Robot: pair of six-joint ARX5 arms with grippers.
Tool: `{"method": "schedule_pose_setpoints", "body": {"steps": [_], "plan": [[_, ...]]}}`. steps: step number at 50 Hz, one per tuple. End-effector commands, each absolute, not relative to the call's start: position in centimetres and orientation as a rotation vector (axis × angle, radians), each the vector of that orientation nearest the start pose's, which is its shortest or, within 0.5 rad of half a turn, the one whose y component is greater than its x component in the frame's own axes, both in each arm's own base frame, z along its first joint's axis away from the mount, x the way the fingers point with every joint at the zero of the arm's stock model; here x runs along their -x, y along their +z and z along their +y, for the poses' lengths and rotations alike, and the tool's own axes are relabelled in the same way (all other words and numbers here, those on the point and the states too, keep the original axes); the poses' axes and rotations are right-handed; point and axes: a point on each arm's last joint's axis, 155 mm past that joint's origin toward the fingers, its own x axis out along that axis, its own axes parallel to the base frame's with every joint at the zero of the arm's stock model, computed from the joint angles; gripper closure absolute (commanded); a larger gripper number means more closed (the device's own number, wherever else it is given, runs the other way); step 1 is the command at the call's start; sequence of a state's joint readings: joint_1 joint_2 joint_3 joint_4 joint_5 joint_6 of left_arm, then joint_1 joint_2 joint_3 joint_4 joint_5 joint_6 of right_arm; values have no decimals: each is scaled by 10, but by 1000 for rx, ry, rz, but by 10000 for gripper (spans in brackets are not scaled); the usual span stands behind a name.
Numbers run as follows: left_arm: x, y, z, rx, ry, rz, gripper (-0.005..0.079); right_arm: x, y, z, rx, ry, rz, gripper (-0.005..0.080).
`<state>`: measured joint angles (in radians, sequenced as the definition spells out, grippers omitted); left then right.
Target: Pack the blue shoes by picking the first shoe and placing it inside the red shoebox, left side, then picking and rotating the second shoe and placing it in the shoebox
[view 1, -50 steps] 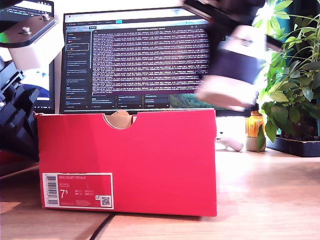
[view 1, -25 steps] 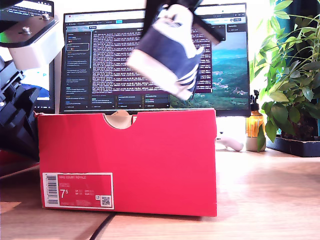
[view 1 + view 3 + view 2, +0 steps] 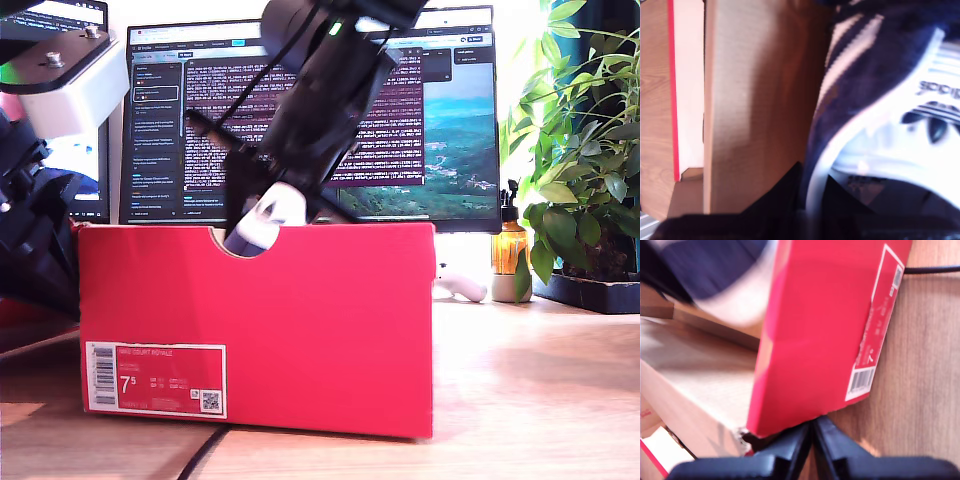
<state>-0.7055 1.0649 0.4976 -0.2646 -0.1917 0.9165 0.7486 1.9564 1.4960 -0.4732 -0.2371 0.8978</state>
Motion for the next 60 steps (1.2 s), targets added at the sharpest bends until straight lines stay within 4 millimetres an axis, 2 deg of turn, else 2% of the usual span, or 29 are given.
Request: {"method": "schedule_pose_setpoints", "body": {"steps": [1,6,17,21,26,29,39,45,54,60], "plan": [[-255,76,-172,-1207,-809,466,761,-344,110,404,-530,496,1215,765],[-256,78,-173,-1208,-807,457,761,-337,101,412,-515,509,1232,765],[-258,81,-175,-1204,-801,441,761,-320,95,425,-480,538,1252,748],[-259,81,-175,-1204,-800,440,761,-316,93,427,-464,548,1254,621],[-258,81,-175,-1204,-801,441,761,-316,94,427,-443,567,1248,405],[-259,81,-175,-1204,-800,441,761,-315,94,428,-434,581,1249,358],[-258,80,-175,-1204,-801,442,761,-315,97,417,-400,561,1289,357],[-258,80,-175,-1205,-802,444,761,-317,108,407,-319,561,1288,356],[-257,79,-174,-1200,-801,452,761,-340,150,394,-230,515,1187,355],[-257,79,-174,-1197,-800,455,761,-342,167,384,-182,498,1178,353]]}}
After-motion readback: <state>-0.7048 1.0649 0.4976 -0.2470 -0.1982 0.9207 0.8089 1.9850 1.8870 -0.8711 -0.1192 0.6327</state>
